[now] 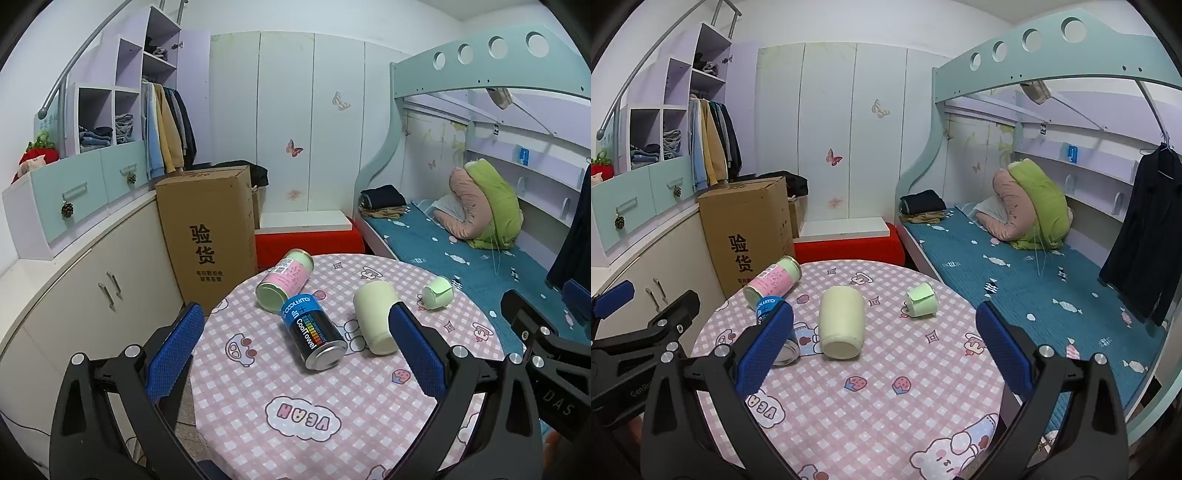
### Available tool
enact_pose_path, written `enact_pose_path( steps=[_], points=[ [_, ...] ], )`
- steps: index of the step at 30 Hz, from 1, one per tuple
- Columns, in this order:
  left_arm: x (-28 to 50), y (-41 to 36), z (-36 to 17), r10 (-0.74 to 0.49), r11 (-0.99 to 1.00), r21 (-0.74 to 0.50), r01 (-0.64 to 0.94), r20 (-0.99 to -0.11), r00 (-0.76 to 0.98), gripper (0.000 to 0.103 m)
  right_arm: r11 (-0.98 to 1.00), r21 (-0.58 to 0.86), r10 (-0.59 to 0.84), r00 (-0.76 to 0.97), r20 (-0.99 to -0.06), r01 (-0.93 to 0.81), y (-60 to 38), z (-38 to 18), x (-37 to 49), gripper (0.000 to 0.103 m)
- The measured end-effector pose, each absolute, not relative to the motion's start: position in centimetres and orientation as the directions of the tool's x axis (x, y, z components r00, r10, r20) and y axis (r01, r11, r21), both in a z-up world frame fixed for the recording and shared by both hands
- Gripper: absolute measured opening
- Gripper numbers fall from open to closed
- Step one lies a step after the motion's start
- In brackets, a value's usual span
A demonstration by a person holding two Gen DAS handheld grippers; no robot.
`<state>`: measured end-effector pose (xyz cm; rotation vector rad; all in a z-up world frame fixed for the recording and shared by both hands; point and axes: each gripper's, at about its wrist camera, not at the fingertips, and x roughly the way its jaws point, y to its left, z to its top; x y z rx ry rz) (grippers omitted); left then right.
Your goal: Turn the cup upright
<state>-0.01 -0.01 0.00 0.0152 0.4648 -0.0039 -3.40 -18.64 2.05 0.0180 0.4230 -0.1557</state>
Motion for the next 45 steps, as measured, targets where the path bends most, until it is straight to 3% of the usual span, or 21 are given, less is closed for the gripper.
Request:
enact_pose_path(
  steps=[45],
  points=[
    [0.9, -0.2, -1.1, -0.012, 1.0, 0.01, 0.018, -0.468, 0.884, 0.096, 0.988, -0.014, -0.146, 0.895, -0.422, 0.155, -18.6, 2.0, -3.3, 0.098]
  ],
)
